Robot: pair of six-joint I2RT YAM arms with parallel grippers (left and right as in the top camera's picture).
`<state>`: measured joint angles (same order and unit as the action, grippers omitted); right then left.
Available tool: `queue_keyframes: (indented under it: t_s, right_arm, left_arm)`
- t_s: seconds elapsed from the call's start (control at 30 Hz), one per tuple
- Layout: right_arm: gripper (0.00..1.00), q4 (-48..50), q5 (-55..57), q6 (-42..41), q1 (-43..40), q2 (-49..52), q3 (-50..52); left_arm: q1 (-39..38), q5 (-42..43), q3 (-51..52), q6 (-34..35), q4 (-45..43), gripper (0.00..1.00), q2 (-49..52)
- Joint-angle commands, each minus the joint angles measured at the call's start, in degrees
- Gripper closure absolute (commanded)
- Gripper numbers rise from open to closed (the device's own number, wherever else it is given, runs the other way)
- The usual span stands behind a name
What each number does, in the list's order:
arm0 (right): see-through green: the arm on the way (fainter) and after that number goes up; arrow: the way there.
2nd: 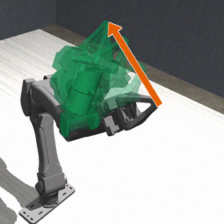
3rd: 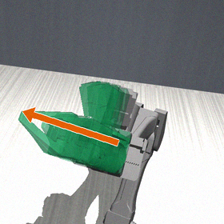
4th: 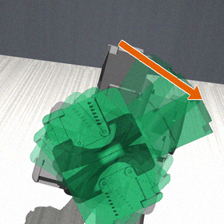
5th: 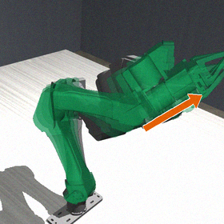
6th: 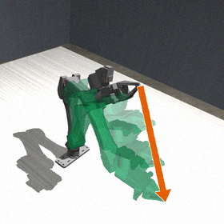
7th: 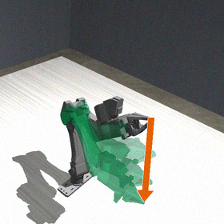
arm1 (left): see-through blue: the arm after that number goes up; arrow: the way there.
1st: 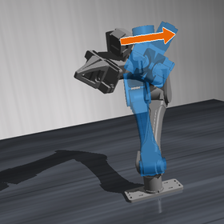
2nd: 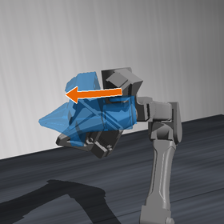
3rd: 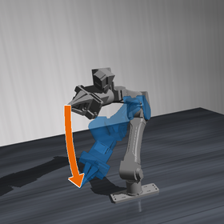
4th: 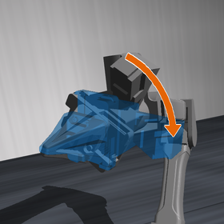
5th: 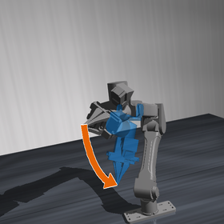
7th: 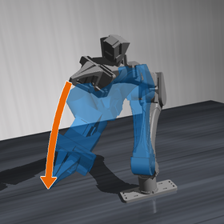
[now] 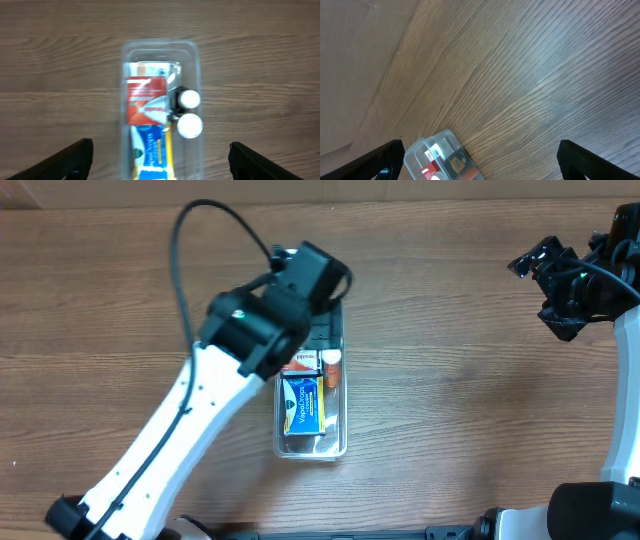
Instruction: Pack container
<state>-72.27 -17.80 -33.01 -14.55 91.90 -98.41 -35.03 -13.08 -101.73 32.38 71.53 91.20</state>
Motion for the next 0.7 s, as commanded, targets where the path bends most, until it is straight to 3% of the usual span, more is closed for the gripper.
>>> queue_keyframes:
  t_s: [0.0,0.07,0.13,0.37,0.47,0.6,0.67]
  right_arm:
    - [0.0,0.1,-0.3,0.0,0.0,-0.2,-0.2]
    - [0.0,0.1,-0.3,0.0,0.0,-0.2,-0.2]
    - [0.0,0.1,-0.3,0.0,0.0,-0.2,-0.2]
    - [0.0,0.1,-0.3,0.0,0.0,-0.2,-0.2]
    - [0.0,0.1,-0.3,0.0,0.0,-0.2,-0.2]
    - [0.0,0.1,-0.3,0.0,0.0,-0.2,-0.2]
    - [0.0,0.1,-0.3,0.0,0.0,-0.2,-0.2]
  left_arm:
    - [4.2,-2.8,-5.6,-6.7,3.5,0.14,-7.7]
    - [5.7,-8.6,-9.7,-7.4,8.3,0.1,-12.7]
    - [6.1,-12.7,-12.9,-7.3,12.3,0.0,-18.1]
    - [6.1,-11.3,-13.4,-7.1,14.2,0.0,-32.7]
    - [6.1,-11.3,-13.5,-7.6,15.0,0.0,-35.3]
    - [6.1,-11.9,-13.3,-7.7,25.3,0.0,-37.0]
    - [6.0,-14.2,-12.2,-7.9,24.5,0.0,-37.1]
